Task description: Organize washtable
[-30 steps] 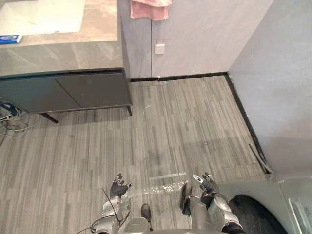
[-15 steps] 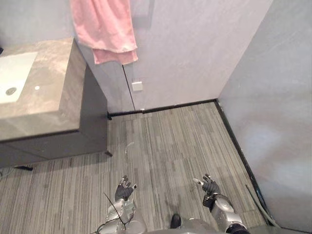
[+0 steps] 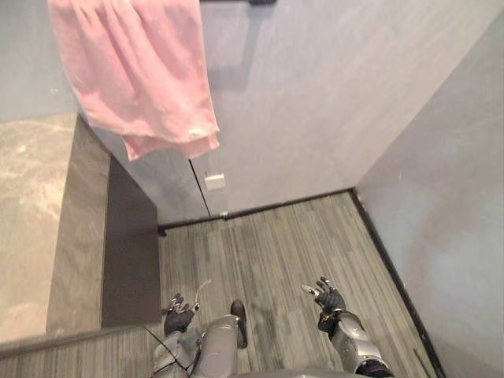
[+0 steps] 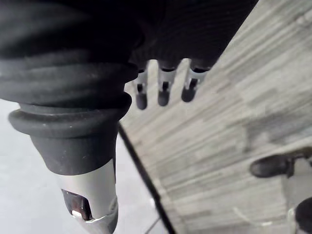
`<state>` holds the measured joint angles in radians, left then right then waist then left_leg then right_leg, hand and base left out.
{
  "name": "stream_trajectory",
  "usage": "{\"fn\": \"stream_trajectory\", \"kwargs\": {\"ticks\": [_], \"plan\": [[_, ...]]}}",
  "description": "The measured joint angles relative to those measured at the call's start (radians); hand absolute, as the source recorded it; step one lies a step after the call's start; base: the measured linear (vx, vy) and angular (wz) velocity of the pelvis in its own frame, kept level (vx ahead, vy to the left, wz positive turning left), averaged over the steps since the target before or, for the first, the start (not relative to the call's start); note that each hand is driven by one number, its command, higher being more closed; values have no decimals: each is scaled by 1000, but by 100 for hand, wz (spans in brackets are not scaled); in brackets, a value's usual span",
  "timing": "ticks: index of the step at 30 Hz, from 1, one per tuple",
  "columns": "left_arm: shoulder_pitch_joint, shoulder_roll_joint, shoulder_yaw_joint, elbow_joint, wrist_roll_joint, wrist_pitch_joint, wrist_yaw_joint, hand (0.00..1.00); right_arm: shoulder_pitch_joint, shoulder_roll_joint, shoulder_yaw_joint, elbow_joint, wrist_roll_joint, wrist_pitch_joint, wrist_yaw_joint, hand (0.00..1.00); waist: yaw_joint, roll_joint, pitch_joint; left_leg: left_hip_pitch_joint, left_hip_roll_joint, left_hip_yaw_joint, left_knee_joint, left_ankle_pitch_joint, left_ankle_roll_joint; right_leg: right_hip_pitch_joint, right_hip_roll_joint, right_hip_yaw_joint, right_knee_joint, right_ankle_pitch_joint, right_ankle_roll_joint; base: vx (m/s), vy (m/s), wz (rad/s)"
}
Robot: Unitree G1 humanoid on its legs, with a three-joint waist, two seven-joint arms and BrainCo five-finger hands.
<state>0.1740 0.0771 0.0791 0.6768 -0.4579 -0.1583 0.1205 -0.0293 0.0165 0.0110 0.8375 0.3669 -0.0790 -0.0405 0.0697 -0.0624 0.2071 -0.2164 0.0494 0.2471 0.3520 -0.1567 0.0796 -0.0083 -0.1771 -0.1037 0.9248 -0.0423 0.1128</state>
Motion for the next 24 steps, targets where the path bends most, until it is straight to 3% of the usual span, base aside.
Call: {"fn": "stream_trajectory", "kwargs": {"ticks": [2, 3, 4, 5, 7, 8, 9, 10, 13, 15, 19, 24], "plan": [[-1, 10, -3, -2, 6, -1, 11, 0, 16, -1, 7, -4, 16, -1, 0, 0, -4, 8, 1, 88, -1, -1, -66, -6, 0, -92, -18, -89, 25, -103, -52, 409, 102, 2], [-1, 11, -4, -5, 14, -1, 13, 0, 34, -2, 11, -13, 17, -1, 0, 0, -9, 15, 4, 134, -2, -16, -95, 2, 0, -128, -9, -123, -39, -158, -45, 394, 2, 46], [-1, 8, -7, -11, 24, -1, 13, 0, 60, -4, 12, -31, 17, 0, 0, 0, -34, 18, 5, 172, -6, -39, -115, 2, -2, -155, 12, -127, -162, -189, -34, 254, -25, 55], [-1, 6, -8, -14, 27, 0, 13, 0, 66, -5, 12, -36, 17, 0, 1, 0, -39, 18, 5, 180, -8, -49, -120, 2, -2, -156, 21, -125, -204, -189, -33, 330, -97, 82], [-2, 3, -29, -56, 41, -2, 13, 0, 85, -15, 3, -51, 15, 0, 0, 0, -58, 9, -3, 210, -21, -106, -150, 2, -27, -155, 74, -71, -592, -144, -31, 338, -124, 87], [-3, 3, -37, -67, 43, -3, 13, 0, 91, -15, -3, -60, 15, -1, -1, 0, -58, 1, -8, 210, -30, -114, -149, -1, -33, -155, 78, -52, -670, -108, -38, 217, -104, 98], [-2, 5, -51, -81, 58, -3, 11, 0, 108, -17, -10, -69, 15, -2, -2, 0, -58, -23, -24, 214, -51, -141, -139, -18, -58, -153, 67, -21, -719, 11, -49, 304, -222, 100], [-4, -8, -48, -81, 65, -2, 14, 0, 114, -28, -11, -67, 15, -1, -2, 0, -54, -10, -39, 215, -40, -172, -126, -31, -77, -139, 67, -41, -712, 42, -64, 314, -230, 93], [26, -52, -29, -117, 72, -6, 14, 0, 75, -53, -18, -76, 15, -3, -3, 0, -46, 52, -48, 192, 15, -200, -88, -59, -120, -94, 117, -92, -787, 40, -81, 295, -199, 40], [32, -66, -19, -118, 63, -6, 14, 0, 49, -58, -35, -81, 15, -3, -4, 0, -43, 67, -47, 176, 37, -212, -34, -71, -139, -58, 135, -114, -819, 42, -90, 159, -125, 28], [46, -78, -15, -168, 56, -6, 14, 0, 47, -73, -74, -155, 16, -19, -20, 0, -24, 68, -46, 184, 46, -201, -17, -77, -146, 5, 138, -140, -862, 43, -94, 80, -28, 23], [50, -67, 150, -337, 61, -6, 44, 0, 41, -60, -98, -197, 15, -32, -22, 0, -16, 50, -55, 215, 16, -186, -157, -41, -127, 12, 129, -151, -964, 96, -84, 13, 61, 10]]}}
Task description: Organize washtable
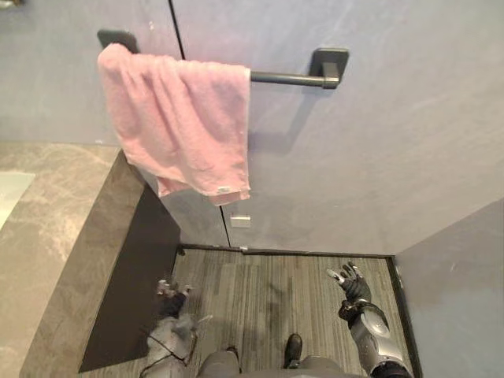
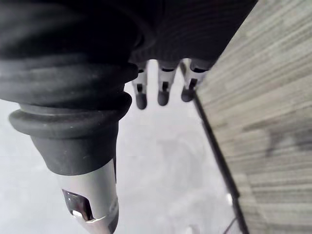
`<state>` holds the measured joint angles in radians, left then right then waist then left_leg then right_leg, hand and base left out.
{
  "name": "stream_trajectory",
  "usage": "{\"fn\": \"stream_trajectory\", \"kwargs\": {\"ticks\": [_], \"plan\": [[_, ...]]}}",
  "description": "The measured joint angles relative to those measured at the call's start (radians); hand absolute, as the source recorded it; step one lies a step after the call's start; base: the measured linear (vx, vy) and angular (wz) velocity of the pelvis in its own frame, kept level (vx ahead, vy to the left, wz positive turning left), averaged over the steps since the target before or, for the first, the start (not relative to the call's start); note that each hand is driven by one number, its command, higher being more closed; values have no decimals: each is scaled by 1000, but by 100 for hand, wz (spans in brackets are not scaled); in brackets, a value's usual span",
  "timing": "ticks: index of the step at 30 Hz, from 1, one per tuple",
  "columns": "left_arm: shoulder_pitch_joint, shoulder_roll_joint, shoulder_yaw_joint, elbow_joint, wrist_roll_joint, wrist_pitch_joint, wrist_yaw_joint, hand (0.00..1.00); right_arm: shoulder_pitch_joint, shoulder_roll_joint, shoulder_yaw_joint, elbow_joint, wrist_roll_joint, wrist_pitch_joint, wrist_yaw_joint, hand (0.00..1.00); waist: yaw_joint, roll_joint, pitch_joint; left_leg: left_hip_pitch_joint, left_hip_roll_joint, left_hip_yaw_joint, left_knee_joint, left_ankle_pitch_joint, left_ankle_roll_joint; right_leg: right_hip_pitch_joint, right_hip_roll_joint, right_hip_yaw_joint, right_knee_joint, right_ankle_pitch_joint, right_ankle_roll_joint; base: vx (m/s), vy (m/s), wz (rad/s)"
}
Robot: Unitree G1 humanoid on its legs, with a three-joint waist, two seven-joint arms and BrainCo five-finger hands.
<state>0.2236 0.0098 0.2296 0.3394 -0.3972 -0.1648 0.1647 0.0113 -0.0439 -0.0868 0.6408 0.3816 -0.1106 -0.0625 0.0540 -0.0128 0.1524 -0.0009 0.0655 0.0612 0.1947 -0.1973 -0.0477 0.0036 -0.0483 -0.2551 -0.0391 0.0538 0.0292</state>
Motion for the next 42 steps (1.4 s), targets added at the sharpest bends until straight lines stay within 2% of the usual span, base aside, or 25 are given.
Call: {"fn": "stream_trajectory", "kwargs": {"ticks": [5, 8, 14, 16, 20, 21, 22, 32, 35, 38, 40, 42], "plan": [[-4, 12, 114, -210, 26, -23, 39, 0, 33, 1, 0, 1, -21, 3, 3, 0, 8, 23, -13, 35, -18, -2, -92, 45, 4, 10, -9, -7, -34, 18, 3, 3, 11, 4], [-15, 58, 166, -287, 68, -41, 58, 0, 38, -3, 0, 2, -39, 3, 14, 0, 3, 32, -19, 52, -13, 0, -111, 52, -2, 21, -2, -5, -46, 23, -4, -2, -25, -5], [-85, 210, 181, -321, 95, -42, 53, 0, 44, -6, 10, 4, -55, 10, 47, 0, -11, 33, -23, 76, -13, 21, -127, 58, -1, 34, 0, 12, -59, 40, -4, -39, 3, -10], [-130, 298, 181, -323, 95, -44, 43, 0, 52, -7, 20, 4, -63, 12, 52, 0, -12, 27, -27, 74, -17, 26, -129, 61, 5, 29, -2, 14, -60, 47, -4, -65, 21, -7], [-204, 418, 181, -311, 67, -64, 10, 0, 74, -14, 31, 4, -71, 18, 69, 0, -14, 22, -32, 69, -19, 30, -144, 68, 10, 25, -4, 16, -64, 51, -3, -60, 13, -1], [-269, 507, 182, -252, 30, -84, -3, 0, 90, -36, 59, 4, -76, 26, 77, 0, -14, 22, -33, 69, -19, 30, -146, 69, 10, 23, -3, 17, -65, 51, -3, -5, 15, -3], [-309, 552, 183, -192, 8, -86, -11, 0, 103, -42, 67, 4, -78, 29, 89, 0, -14, 22, -39, 68, -19, 31, -147, 69, 9, 18, -2, 19, -65, 51, -3, 9, 15, -5], [-504, 743, 159, 87, -100, -85, -36, 0, 173, -41, 67, 3, -79, 33, 117, 0, -24, 19, -54, 60, -26, 58, -153, 71, 7, -12, -5, 51, -65, 62, 0, 3, 17, -9], [-575, 797, 140, 172, -120, -85, -36, 0, 186, -40, 69, 1, -79, 33, 128, 0, -22, 6, -61, 43, -26, 82, -153, 71, 8, -41, -4, 73, -65, 75, -1, -49, 4, -23], [-645, 802, 93, 219, -143, -85, -44, 0, 194, -38, 69, 0, -79, 32, 128, 0, -28, -8, -56, 21, -29, 92, -147, 74, 12, -67, -5, 85, -64, 85, -2, -60, -1, -14], [-691, 816, 54, 266, -155, -85, -58, 0, 187, -37, 70, -3, -79, 32, 128, 0, -36, -24, -44, 0, -29, 107, -143, 78, 16, -92, -5, 100, -64, 95, -3, -69, -6, -21], [-780, 837, -19, 326, -182, -82, -71, 0, 182, -37, 80, -41, -78, 31, 127, 0, -38, -53, -25, -53, -27, 120, -118, 79, 15, -140, -5, 126, -64, 116, -11, -100, -17, -22]]}}
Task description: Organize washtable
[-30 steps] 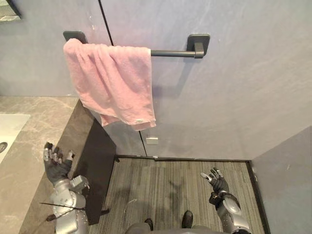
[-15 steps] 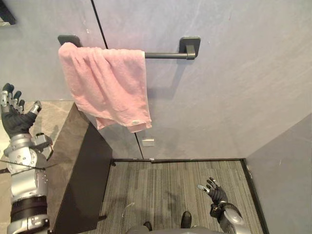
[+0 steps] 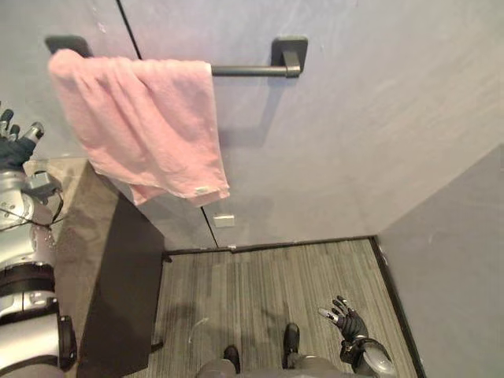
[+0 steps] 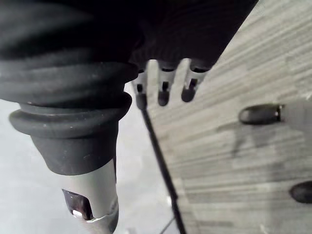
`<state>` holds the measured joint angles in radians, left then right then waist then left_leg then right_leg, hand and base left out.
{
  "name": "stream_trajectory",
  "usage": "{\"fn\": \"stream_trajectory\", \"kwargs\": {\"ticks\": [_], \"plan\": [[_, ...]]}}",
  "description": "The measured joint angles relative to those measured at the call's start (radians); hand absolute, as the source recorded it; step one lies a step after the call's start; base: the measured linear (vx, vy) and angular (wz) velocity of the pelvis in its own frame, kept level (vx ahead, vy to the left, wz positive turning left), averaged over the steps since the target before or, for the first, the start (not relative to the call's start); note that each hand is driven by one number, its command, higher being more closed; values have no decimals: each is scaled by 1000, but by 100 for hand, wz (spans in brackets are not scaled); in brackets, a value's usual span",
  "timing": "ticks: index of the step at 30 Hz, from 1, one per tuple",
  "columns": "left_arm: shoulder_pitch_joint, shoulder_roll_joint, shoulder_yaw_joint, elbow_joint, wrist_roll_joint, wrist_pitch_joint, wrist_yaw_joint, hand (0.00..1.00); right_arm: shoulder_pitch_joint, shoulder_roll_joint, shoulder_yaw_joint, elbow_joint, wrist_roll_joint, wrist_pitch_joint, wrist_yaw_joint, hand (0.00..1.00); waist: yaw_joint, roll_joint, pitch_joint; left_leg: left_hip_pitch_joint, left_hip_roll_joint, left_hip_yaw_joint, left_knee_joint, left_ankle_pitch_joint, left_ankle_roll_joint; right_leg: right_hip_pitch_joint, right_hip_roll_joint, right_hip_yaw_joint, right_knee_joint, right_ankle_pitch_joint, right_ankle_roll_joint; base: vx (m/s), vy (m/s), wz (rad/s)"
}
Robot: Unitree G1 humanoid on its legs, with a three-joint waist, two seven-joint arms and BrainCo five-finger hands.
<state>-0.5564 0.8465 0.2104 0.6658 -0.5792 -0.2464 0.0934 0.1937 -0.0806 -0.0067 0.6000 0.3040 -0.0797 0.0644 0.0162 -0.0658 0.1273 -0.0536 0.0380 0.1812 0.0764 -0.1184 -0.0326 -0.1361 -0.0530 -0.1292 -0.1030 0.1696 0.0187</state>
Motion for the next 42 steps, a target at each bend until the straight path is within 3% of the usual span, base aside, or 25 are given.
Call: {"fn": "stream_trajectory", "kwargs": {"ticks": [9, 14, 22, 23, 29, 32, 38, 42], "plan": [[-88, -1, -66, 39, -39, -12, 13, 0, -61, 12, 39, -36, 10, -12, -7, 0, 0, -73, 73, -85, 19, 43, 74, -2, -2, -70, 12, 73, -1, 44, -19, -83, -25, -13], [-81, -26, -101, 39, -46, 3, -8, 0, -56, 10, 40, -35, 9, -11, -20, 0, -5, -72, 87, -112, 33, 55, 106, -8, -12, -89, 21, 82, 0, 49, -24, -46, -25, -8], [-24, -51, -145, 38, -35, 40, -78, 0, -56, 14, 36, -34, -1, -9, -18, 0, -12, -68, 102, -106, 38, 91, 105, -6, -12, -92, 21, 100, 3, 40, 27, -12, 19, -9], [-20, -51, -151, 38, -35, 44, -82, 100, -56, 14, 36, -34, -1, -9, -18, 0, -15, -68, 102, -106, 38, 92, 105, -6, -11, -92, 21, 100, 3, 41, 28, 21, 35, -3], [-13, -60, -166, 35, 45, 64, -87, 100, -53, 13, 38, -55, -4, -1, -18, 0, -38, -68, 101, -87, 38, 98, 102, -11, -11, -84, 20, 108, 4, 55, 40, 48, 46, -7], [-16, -64, -164, 29, 52, 65, -79, 100, -47, -9, 38, -203, -10, 11, -16, 0, -52, -68, 101, -86, 38, 97, 115, -24, -8, -77, 20, 109, 4, 57, 37, 30, 50, -1], [-40, -93, -160, 28, 49, 66, -48, 100, -240, -173, 100, -467, 30, 7, 7, 0, -27, -67, 100, -80, 42, 93, 137, -40, -2, -57, 20, 112, 3, 66, 24, -4, 47, 1], [-41, -97, -161, -15, 40, 66, -48, 100, -478, -276, 190, -497, 120, -4, 30, 0, -4, -65, 99, -81, 45, 86, 147, -40, -2, -50, 21, 108, 3, 67, 24, -10, 11, 4]]}}
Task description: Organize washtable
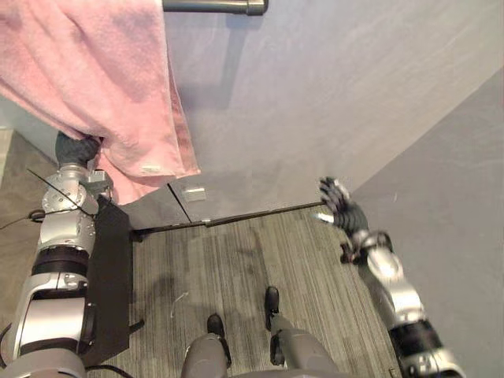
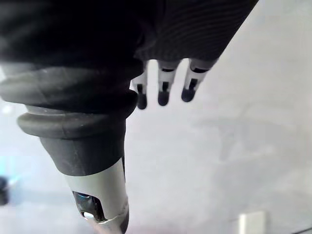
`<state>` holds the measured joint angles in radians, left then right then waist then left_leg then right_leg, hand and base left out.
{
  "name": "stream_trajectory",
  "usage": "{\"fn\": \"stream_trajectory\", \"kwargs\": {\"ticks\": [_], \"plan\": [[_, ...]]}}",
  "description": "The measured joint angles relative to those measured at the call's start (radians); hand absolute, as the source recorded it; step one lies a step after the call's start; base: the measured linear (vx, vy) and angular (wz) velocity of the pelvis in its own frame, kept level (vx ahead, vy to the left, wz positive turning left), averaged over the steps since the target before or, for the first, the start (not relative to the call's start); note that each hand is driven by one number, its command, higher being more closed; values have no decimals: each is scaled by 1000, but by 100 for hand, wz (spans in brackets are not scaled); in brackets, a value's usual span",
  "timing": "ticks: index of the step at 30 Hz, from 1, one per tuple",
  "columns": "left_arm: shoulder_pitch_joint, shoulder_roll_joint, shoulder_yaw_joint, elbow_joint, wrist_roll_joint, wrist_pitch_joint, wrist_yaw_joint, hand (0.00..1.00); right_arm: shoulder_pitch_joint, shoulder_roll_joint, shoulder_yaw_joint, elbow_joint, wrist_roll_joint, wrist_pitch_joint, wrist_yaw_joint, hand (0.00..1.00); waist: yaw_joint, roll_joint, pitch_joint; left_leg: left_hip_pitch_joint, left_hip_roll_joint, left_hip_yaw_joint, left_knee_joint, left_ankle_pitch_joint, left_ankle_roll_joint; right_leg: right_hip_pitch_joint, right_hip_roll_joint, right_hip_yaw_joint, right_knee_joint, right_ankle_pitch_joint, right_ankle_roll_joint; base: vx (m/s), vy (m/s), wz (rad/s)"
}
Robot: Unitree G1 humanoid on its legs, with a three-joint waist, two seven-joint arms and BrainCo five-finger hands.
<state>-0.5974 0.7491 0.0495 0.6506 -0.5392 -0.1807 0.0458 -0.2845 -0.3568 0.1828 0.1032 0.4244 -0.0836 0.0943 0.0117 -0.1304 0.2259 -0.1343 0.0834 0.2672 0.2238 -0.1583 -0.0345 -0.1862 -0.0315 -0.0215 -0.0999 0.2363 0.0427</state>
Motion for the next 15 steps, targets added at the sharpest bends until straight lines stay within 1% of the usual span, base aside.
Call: {"fn": "stream_trajectory", "kwargs": {"ticks": [2, 4, 5, 6, 7, 8, 10, 12, 13, 15], "plan": [[0, 0, 0, -20, -3, 0, -1, 100, -75, -31, 40, -8, 32, -4, 3, 0, 2, 3, -1, 0, 1, -11, 3, 0, 0, 6, 0, -8, 0, 0, 0, -13, 18, 16], [0, 0, 0, -53, -21, 0, -2, 100, -197, -63, 82, -8, 60, -8, 17, 0, 10, 4, -2, -3, 1, -21, 4, 1, 0, 10, 0, -9, 0, 0, -1, -16, 30, 15], [1, 0, -1, -59, -23, 0, -4, 100, -229, -67, 91, -2, 62, -11, 16, 0, 13, 5, -2, -4, 1, -22, 5, 1, 0, 10, 0, -9, 0, -1, -2, -16, 29, 8], [1, -1, -4, -63, -35, 0, -7, 100, -295, -66, 107, 35, 73, -23, 15, 0, 17, 8, -6, -6, 1, -25, 6, 1, 0, 10, 0, -12, 0, -1, -10, -10, 27, 6], [1, -4, -10, -64, -40, 0, -10, 100, -344, -64, 113, 82, 78, -26, 13, 0, 23, 12, -10, -7, 0, -27, 6, 2, -1, 10, 0, -14, 0, -1, -30, -6, 29, 6], [1, -12, -12, -65, -40, 0, -17, 100, -404, -63, 121, 151, 81, -28, 6, 0, 30, 17, -13, -7, 0, -29, 6, 3, -3, 10, 0, -17, 0, -1, -30, -1, 22, 10], [0, -34, -22, -69, -43, 0, -23, 100, -540, -62, 156, 333, 97, -20, -35, 0, 38, 35, -22, -16, -1, -52, 3, 11, -9, 11, 0, -40, 0, -2, -33, 3, 20, 23], [-4, -40, -40, -74, -59, 0, -23, 100, -607, -59, 182, 413, 117, -16, -52, 0, 52, 41, -23, -16, -2, -63, -2, 19, -13, 11, 0, -52, 0, -2, -34, 11, 14, 19], [-11, -43, -50, -74, -62, 0, -25, 100, -637, -45, 183, 459, 120, -14, -52, 0, 58, 41, -23, -16, -3, -70, -9, 24, -14, 10, 1, -59, 0, -2, -34, 6, 9, 18], [-20, -53, -57, -72, -80, 0, -25, 100, -709, 16, 182, 579, 125, 1, -64, 0, 61, 42, -22, -16, -4, -78, -18, 34, -16, 10, 0, -64, 0, 0, -37, -9, 17, 13]]}}
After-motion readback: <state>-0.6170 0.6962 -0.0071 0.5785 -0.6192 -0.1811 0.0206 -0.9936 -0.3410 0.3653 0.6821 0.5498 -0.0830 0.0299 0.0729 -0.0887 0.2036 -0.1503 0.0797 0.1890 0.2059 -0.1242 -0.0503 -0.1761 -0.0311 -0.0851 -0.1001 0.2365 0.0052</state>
